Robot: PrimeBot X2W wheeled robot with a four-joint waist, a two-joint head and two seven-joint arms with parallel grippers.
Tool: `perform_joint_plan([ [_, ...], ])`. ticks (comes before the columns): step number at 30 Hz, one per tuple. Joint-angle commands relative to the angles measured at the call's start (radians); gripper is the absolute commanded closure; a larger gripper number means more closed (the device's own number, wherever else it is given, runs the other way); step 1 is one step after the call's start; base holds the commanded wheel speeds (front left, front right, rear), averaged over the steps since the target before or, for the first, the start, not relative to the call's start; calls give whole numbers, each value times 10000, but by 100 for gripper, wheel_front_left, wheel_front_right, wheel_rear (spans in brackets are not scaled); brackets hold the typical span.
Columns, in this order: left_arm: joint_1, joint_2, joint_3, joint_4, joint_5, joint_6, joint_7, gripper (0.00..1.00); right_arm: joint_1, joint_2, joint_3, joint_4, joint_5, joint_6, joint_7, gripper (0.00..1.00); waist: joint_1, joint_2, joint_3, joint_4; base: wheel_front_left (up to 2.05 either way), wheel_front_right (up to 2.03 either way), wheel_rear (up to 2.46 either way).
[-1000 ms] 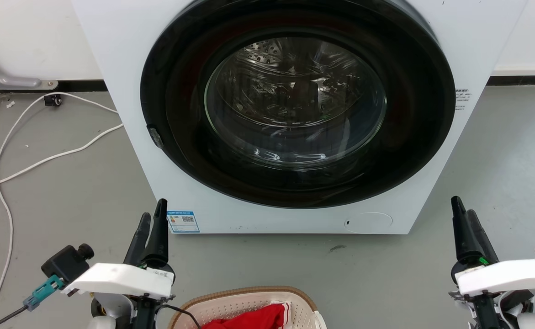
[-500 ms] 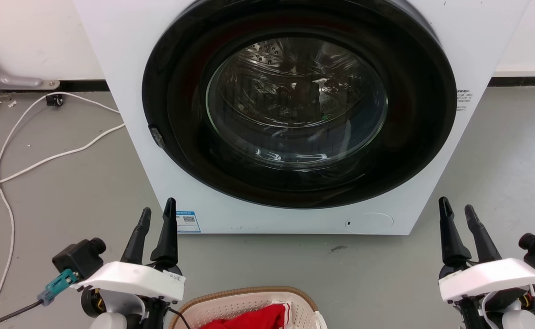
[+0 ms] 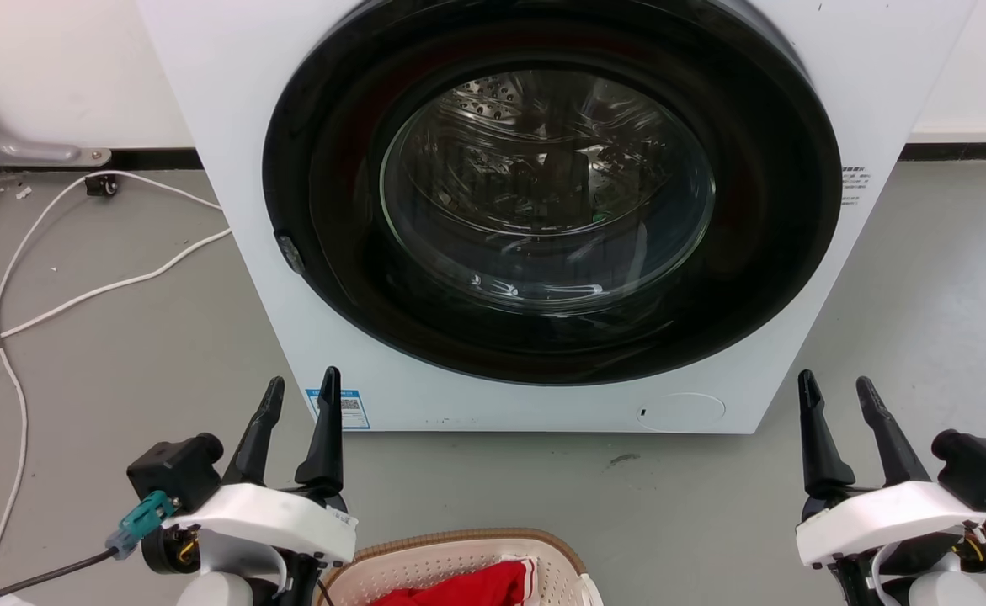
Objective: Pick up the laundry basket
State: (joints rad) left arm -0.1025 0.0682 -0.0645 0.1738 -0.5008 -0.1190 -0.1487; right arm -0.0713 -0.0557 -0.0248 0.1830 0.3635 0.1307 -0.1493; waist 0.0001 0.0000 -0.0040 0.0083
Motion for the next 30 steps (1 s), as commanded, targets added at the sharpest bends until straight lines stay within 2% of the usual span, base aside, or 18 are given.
perform_joint_plan([
  [1,-193,88,-66,-49,340,44,-101,0,-86,29,8,-54,-382,-1,-99,0,-1,0,-5,1,0,0,0],
  [17,-146,238,-354,208,1989,334,-484,0,-4,46,-88,138,-2201,0,-238,0,-1,0,-82,88,0,0,0],
  [30,-189,286,-568,377,3003,437,-730,0,77,58,-221,192,-3121,-1,-350,0,-1,0,-107,106,0,0,0],
])
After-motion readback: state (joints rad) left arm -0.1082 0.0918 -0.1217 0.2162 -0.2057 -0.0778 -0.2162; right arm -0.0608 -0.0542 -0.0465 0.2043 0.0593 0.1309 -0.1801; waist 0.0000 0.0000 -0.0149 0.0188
